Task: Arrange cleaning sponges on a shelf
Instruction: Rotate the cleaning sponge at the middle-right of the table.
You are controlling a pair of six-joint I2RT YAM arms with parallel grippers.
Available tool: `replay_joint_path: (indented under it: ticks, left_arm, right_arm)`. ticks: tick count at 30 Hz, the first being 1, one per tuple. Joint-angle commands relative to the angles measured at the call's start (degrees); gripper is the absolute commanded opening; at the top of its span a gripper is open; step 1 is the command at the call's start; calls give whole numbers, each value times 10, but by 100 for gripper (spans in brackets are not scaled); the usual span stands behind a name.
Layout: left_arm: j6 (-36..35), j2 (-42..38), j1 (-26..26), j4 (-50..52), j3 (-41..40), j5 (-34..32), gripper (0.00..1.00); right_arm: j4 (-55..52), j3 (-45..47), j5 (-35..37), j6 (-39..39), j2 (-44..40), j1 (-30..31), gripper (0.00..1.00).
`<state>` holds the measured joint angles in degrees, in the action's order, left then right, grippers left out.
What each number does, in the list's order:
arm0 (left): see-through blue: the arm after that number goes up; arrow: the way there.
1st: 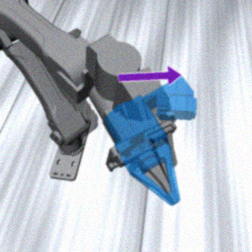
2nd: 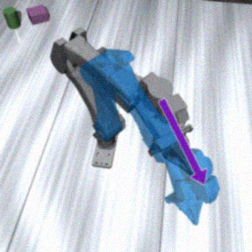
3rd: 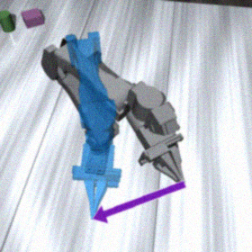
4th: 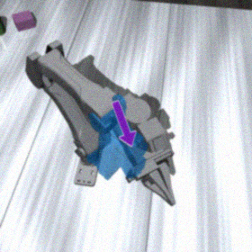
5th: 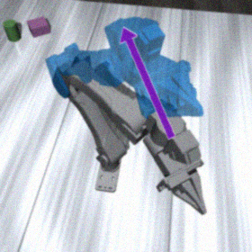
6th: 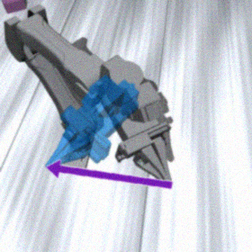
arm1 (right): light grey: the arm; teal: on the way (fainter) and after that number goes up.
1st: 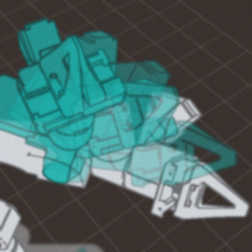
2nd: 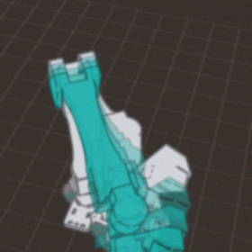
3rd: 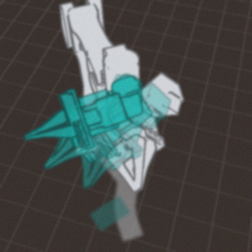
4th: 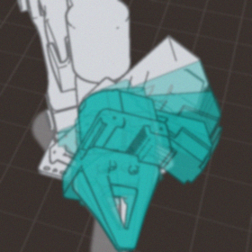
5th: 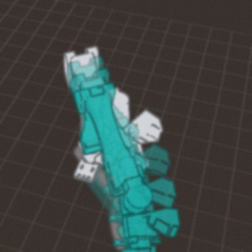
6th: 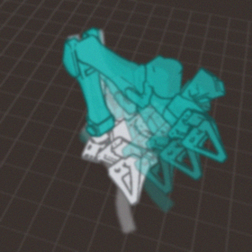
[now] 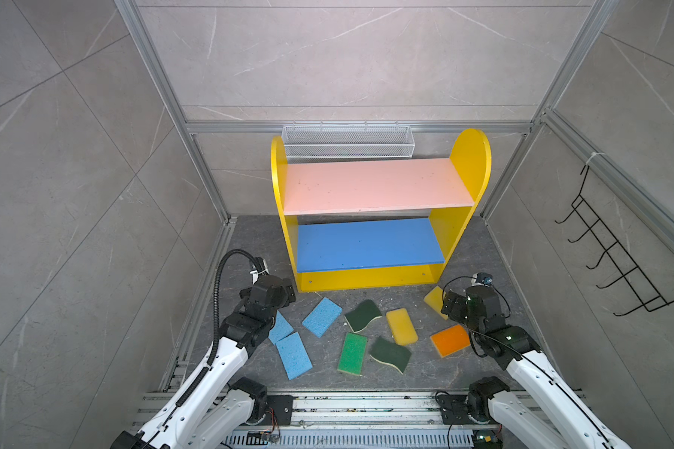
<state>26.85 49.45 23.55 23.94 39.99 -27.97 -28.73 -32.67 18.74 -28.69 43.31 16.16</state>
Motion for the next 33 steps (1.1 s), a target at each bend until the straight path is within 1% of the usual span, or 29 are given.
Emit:
replay_joint_path:
  ticks: [1, 4, 7, 11, 18, 25, 33]
  left_arm:
    - [37, 0, 4, 57, 15, 0, 94]
    - [53, 1, 4, 59, 16, 6, 94]
    - [61, 1, 5, 60, 20, 35, 94]
    - [66, -9, 6, 57, 18, 64, 93]
    - [72, -34, 7, 68, 8, 72, 92]
    - [75, -51, 7, 79, 1, 70, 91]
    - [87, -57, 7, 80, -4, 81, 87]
  right_arm:
    - [-75, -22, 12, -53, 4, 10, 90]
    - [-85, -28, 19, -78, 9, 14, 91]
    - [-92, -43, 19, -79, 39, 17, 91]
    - [-81, -58, -11, -70, 88, 21, 90]
    - [-49, -75, -13, -51, 168, 22, 91]
    - [-25, -90, 6, -47, 236, 22, 91]
    - [22, -99, -4, -28, 302, 21, 91]
